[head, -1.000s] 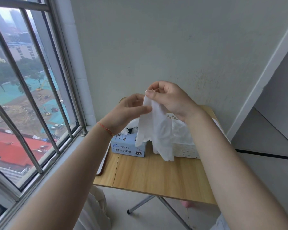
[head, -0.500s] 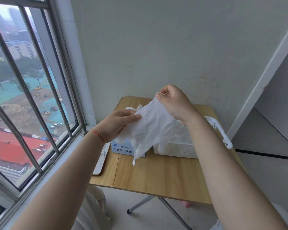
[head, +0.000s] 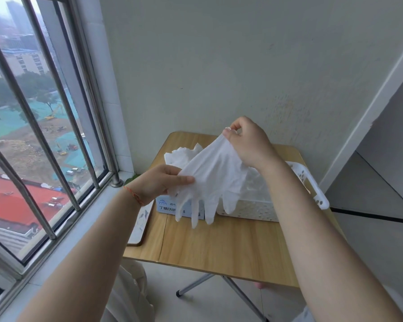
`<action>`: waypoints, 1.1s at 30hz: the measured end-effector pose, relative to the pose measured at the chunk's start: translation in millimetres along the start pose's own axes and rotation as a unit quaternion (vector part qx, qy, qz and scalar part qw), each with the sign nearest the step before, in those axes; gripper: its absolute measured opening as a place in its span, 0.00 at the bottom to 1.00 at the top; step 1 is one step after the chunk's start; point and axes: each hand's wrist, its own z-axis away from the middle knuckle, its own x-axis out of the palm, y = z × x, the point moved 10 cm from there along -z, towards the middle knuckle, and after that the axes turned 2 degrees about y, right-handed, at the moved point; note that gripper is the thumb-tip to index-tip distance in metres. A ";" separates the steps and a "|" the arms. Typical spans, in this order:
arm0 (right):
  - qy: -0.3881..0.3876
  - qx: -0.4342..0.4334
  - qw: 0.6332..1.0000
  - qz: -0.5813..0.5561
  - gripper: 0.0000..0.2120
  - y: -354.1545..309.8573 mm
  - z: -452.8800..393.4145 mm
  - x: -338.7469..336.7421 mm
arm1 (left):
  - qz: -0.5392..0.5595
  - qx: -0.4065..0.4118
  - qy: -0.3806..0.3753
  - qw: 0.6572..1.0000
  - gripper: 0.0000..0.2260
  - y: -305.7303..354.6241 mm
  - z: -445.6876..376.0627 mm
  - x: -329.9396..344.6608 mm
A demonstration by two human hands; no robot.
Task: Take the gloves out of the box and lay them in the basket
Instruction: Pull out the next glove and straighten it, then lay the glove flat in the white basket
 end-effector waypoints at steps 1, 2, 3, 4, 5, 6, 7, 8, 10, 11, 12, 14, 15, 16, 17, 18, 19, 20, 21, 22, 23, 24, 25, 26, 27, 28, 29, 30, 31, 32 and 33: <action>0.006 0.007 1.000 0.000 0.09 2.6 -0.9 -1.4 | 0.042 0.003 0.009 0.999 0.13 -0.3 0.9 -5.2; 0.010 0.015 1.000 -0.005 0.09 6.4 -1.9 -2.7 | 0.092 0.012 0.011 0.996 0.12 1.5 1.2 -9.0; 0.013 0.025 1.000 -0.012 0.09 10.9 -2.8 -4.0 | 0.137 0.023 0.013 0.990 0.12 4.2 -0.5 -12.6; 0.015 0.033 0.999 -0.013 0.09 15.5 -3.1 -5.1 | 0.173 0.033 0.019 0.984 0.12 7.2 -2.6 -16.3; 0.016 0.040 0.999 -0.009 0.09 20.1 -2.9 -6.3 | 0.192 0.034 0.033 0.980 0.13 9.1 -6.8 -20.1; 0.017 0.048 0.999 -0.001 0.09 27.1 -2.7 -9.0 | 0.189 0.028 0.052 0.980 0.13 11.2 -13.6 -22.3; 0.018 0.055 0.998 0.007 0.09 34.3 -2.3 -11.7 | 0.166 0.017 0.070 0.983 0.14 13.5 -21.1 -23.0; 0.017 0.060 0.998 0.017 0.09 42.1 -1.4 -14.3 | 0.130 0.003 0.088 0.988 0.15 16.1 -28.4 -21.5; 0.021 0.078 0.996 0.042 0.09 61.9 0.9 -24.2 | 0.037 -0.014 0.112 0.993 0.19 25.8 -45.4 -10.9; 0.023 0.089 0.994 0.052 0.09 72.3 1.8 -28.3 | -0.011 -0.014 0.124 0.992 0.18 32.3 -53.2 -5.1; 0.028 0.102 0.993 0.056 0.09 85.8 2.5 -35.3 | -0.061 -0.008 0.131 0.989 0.14 41.7 -63.5 4.5; 0.036 0.122 0.990 0.060 0.08 108.9 3.6 -44.1 | -0.137 0.004 0.149 0.979 0.09 55.5 -81.1 18.1; 0.043 0.132 0.989 0.059 0.08 122.4 4.2 -51.1 | -0.173 0.009 0.151 0.973 0.08 61.4 -92.4 28.3; 0.048 0.140 0.987 0.062 0.08 132.6 4.6 -55.6 | -0.211 0.013 0.150 0.966 0.07 65.8 -100.6 35.7; 0.056 0.145 0.985 0.070 0.08 144.1 5.3 -62.9 | -0.254 0.018 0.146 0.956 0.06 70.2 -111.1 46.3; 0.062 0.145 0.984 0.087 0.08 151.7 5.5 -68.2 | -0.296 0.024 0.146 0.944 0.06 73.7 -118.9 53.7; 0.069 0.144 0.980 0.116 0.08 158.4 5.4 -73.9 | -0.335 0.028 0.150 0.930 0.06 76.4 -126.1 59.9; 0.074 0.142 0.975 0.153 0.09 165.5 5.3 -80.0 | -0.367 0.031 0.159 0.916 0.04 79.8 -132.0 67.0; 0.073 0.137 0.968 0.196 0.10 170.6 4.4 -82.3 | -0.398 0.032 0.177 0.900 0.04 81.3 -135.2 69.4; 0.069 0.133 0.959 0.241 0.10 176.9 3.4 -83.6 | -0.435 0.044 0.199 0.877 0.05 84.5 -138.1 72.8; 0.061 0.129 0.949 0.282 0.09 183.1 3.1 -83.9 | -0.476 0.070 0.216 0.850 0.07 88.4 -140.6 79.4; 0.051 0.123 0.938 0.321 0.11 186.3 2.5 -81.3 | -0.503 0.104 0.224 0.828 0.09 92.1 -139.7 87.6; 0.042 0.116 0.927 0.354 0.14 188.0 2.4 -78.2 | -0.514 0.146 0.220 0.816 0.09 95.6 -137.0 99.6; 0.032 0.107 0.919 0.378 0.19 189.6 2.2 -75.8 | -0.514 0.189 0.196 0.814 0.10 98.5 -133.9 116.8; 0.024 0.094 0.913 0.396 0.22 188.8 2.1 -72.5 | -0.507 0.221 0.153 0.819 0.10 97.6 -130.5 134.3; 0.015 0.081 0.908 0.410 0.25 186.8 1.4 -69.3 | -0.505 0.232 0.099 0.825 0.12 93.5 -126.9 152.6; 0.006 0.070 0.903 0.423 0.26 185.8 1.3 -66.1 | -0.516 0.214 0.041 0.829 0.15 82.6 -125.0 168.8; -0.002 0.059 0.898 0.435 0.28 184.9 0.8 -63.4 | -0.537 0.184 -0.005 0.823 0.20 69.5 -124.1 179.0; -0.009 0.049 0.894 0.446 0.28 185.1 0.6 -61.1 | -0.564 0.150 -0.033 0.812 0.25 56.4 -124.5 182.2; -0.013 0.042 0.891 0.452 0.28 187.0 0.7 -59.6 | -0.587 0.118 -0.047 0.799 0.30 44.6 -125.1 180.5; -0.015 0.039 0.890 0.455 0.27 188.8 1.2 -59.0 | -0.603 0.095 -0.052 0.791 0.35 35.4 -125.8 176.3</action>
